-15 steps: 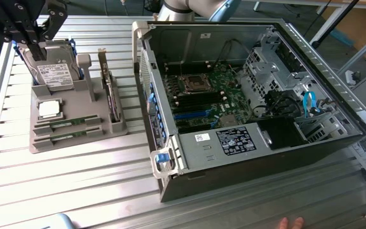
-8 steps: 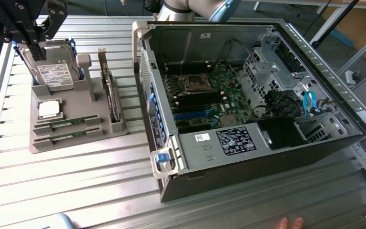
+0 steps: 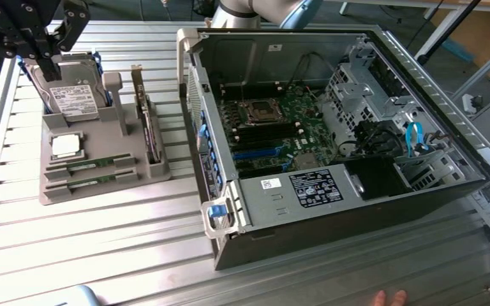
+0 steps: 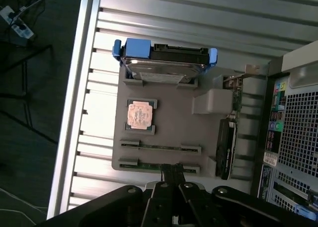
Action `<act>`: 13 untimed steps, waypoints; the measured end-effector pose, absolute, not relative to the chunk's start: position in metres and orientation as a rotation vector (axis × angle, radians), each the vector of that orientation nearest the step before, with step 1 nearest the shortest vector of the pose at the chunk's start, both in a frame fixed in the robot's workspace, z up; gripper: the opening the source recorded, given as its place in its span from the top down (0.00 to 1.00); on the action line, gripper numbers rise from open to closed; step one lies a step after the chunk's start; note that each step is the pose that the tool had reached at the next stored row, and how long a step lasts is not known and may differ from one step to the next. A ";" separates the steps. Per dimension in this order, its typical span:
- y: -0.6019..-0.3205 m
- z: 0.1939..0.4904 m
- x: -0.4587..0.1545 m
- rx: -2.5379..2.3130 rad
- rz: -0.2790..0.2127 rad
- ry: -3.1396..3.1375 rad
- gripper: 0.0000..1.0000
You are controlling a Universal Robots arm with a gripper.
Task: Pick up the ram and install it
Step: 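Pick up the ram and move it above insertion slot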
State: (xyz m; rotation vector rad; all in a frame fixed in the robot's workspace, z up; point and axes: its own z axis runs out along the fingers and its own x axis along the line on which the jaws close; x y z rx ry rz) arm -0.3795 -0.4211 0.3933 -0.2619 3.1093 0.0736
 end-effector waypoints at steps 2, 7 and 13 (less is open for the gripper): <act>-0.421 0.393 -0.380 -0.285 0.074 3.108 0.89; -0.421 0.393 -0.380 -0.347 0.074 3.102 0.89; -0.421 0.393 -0.380 -0.445 0.075 3.092 0.89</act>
